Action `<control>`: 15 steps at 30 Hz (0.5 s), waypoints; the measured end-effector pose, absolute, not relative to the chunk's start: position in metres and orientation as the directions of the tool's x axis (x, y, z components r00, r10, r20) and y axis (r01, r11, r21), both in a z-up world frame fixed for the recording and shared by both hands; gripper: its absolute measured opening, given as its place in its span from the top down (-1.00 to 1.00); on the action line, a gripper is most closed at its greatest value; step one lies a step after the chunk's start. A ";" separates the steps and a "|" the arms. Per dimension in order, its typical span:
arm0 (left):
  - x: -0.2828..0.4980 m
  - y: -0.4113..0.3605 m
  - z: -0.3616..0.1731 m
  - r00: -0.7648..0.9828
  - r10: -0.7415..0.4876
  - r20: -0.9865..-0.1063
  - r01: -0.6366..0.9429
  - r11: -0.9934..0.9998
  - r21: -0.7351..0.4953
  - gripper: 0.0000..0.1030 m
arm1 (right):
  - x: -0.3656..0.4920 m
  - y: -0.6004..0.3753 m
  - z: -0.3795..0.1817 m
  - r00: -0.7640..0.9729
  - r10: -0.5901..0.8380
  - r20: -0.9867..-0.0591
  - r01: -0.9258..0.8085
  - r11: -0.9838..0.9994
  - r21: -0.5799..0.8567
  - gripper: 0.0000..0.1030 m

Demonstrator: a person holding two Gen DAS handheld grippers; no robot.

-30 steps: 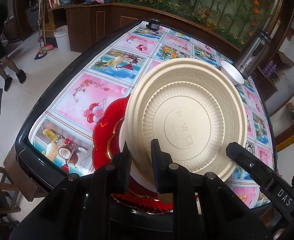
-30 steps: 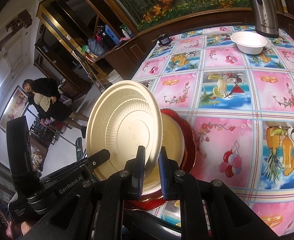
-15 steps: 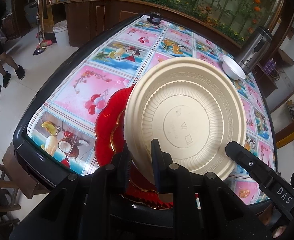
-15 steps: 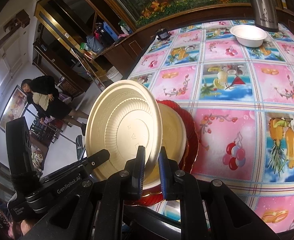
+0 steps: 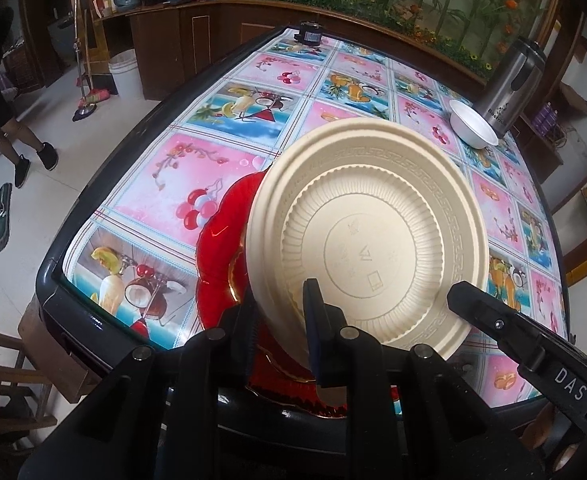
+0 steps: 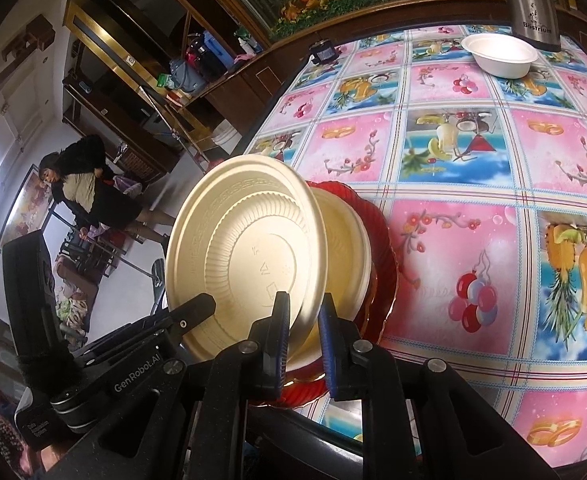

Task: Organize plates and bowls
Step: 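Lower the beige plate onto the red plate stack with both grippers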

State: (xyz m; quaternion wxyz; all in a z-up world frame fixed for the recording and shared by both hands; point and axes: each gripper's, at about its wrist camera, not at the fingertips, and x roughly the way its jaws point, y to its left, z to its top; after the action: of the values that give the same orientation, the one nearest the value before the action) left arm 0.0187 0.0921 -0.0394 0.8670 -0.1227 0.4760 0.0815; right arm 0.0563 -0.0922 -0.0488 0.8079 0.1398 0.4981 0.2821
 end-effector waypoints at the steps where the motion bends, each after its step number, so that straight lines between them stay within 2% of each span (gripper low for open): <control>1: 0.019 0.092 -0.039 0.531 0.025 -0.847 -0.259 0.957 -0.134 0.62 | 0.056 -0.092 -0.049 0.341 0.597 -0.727 -0.315 0.801 0.509 0.67; 3: 0.017 0.092 -0.038 0.534 0.024 -0.845 -0.257 0.957 -0.134 0.48 | 0.056 -0.092 -0.049 0.337 0.600 -0.726 -0.314 0.798 0.514 0.67; 5: 0.016 0.092 -0.036 0.541 0.025 -0.841 -0.258 0.956 -0.137 0.14 | 0.057 -0.093 -0.048 0.344 0.596 -0.726 -0.315 0.801 0.509 0.66; 7: 0.015 0.093 -0.032 0.550 0.026 -0.835 -0.259 0.956 -0.141 -0.09 | 0.058 -0.094 -0.048 0.341 0.600 -0.724 -0.311 0.799 0.515 0.56; 11: 0.013 0.097 -0.022 0.572 0.033 -0.820 -0.259 0.956 -0.142 -0.10 | 0.058 -0.096 -0.047 0.333 0.608 -0.721 -0.307 0.793 0.527 0.48; 13: 0.016 0.100 -0.013 0.582 0.039 -0.812 -0.261 0.955 -0.141 -0.10 | 0.058 -0.099 -0.045 0.330 0.620 -0.712 -0.299 0.784 0.544 0.22; 15: 0.021 0.103 0.000 0.601 0.046 -0.798 -0.259 0.955 -0.141 -0.21 | 0.059 -0.106 -0.041 0.339 0.637 -0.692 -0.293 0.771 0.566 0.03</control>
State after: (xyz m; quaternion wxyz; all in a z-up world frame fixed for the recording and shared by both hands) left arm 0.0212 0.1027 -0.0004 0.8864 -0.1220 0.4382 0.0860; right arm 0.0592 -0.1057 -0.0407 0.7997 0.1734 0.4959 0.2907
